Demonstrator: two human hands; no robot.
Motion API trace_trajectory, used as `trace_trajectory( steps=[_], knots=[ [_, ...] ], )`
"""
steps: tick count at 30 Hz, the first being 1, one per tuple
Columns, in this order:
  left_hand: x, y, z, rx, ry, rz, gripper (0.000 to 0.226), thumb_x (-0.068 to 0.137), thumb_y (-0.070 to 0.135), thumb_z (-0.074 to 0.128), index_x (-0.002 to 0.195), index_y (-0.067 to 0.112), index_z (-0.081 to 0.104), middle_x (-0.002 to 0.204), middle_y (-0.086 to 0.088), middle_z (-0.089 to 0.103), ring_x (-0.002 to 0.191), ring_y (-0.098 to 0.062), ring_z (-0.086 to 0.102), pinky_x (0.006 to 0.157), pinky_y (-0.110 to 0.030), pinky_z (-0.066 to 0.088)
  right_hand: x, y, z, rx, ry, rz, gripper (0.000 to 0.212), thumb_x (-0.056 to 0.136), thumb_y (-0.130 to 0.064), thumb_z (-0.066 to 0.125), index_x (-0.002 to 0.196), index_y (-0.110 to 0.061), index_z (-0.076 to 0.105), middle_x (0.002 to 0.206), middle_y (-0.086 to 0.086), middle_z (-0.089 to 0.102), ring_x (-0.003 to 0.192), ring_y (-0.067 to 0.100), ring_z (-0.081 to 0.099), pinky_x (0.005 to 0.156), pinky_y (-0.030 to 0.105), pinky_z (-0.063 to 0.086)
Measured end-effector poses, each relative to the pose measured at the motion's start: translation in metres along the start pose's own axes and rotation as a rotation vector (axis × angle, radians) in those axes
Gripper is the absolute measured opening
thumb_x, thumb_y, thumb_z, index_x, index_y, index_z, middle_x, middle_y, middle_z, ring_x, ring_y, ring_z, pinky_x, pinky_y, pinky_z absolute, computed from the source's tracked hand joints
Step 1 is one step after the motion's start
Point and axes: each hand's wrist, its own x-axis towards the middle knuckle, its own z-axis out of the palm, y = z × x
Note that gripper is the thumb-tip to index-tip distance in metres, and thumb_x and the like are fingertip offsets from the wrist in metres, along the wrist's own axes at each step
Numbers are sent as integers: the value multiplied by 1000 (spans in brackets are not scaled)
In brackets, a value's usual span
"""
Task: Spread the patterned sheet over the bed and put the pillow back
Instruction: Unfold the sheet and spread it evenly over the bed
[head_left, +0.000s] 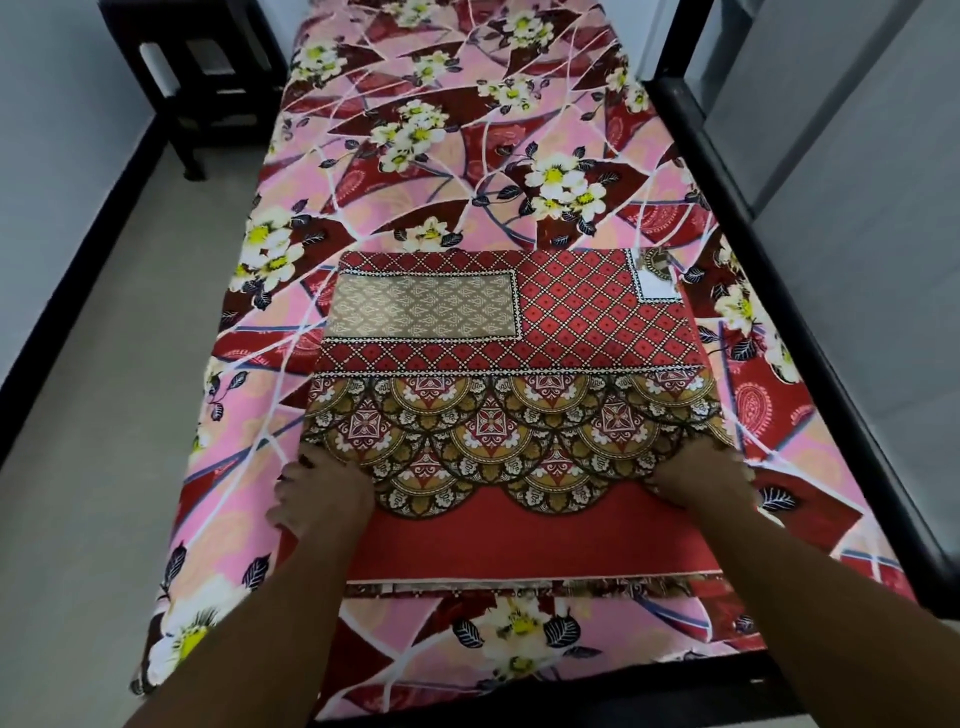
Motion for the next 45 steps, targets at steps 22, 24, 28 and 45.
trace_trajectory(
  steps=[22,24,28,45],
  knots=[
    [-13,-44,19,-329,0,-138,39,96,19,49,126,1,34,120,-32,58,110,-51,57,85,-51,45,28,40,10,170,78,-2,33,80,-29,58,102,-4,57,101,21,62,98,41,59,89,57,51],
    [-10,-45,18,-317,-33,-141,47,97,22,50,134,0,31,124,-31,56,114,-50,56,86,-49,45,16,38,7,173,78,0,36,86,-28,61,110,-2,57,109,22,62,106,42,57,96,56,47],
    [-4,-41,11,-250,-16,-188,53,95,26,55,137,2,35,131,-28,49,122,-47,49,99,-55,43,7,39,4,100,113,-24,48,90,-29,63,128,-3,50,126,24,57,117,43,53,100,57,45],
    [-118,89,34,243,3,1064,68,105,51,19,160,19,-4,167,-9,-9,153,-28,-13,125,-50,2,-24,61,-10,166,280,-123,34,91,-30,62,114,-5,66,111,18,68,99,39,69,79,43,57]
  ],
)
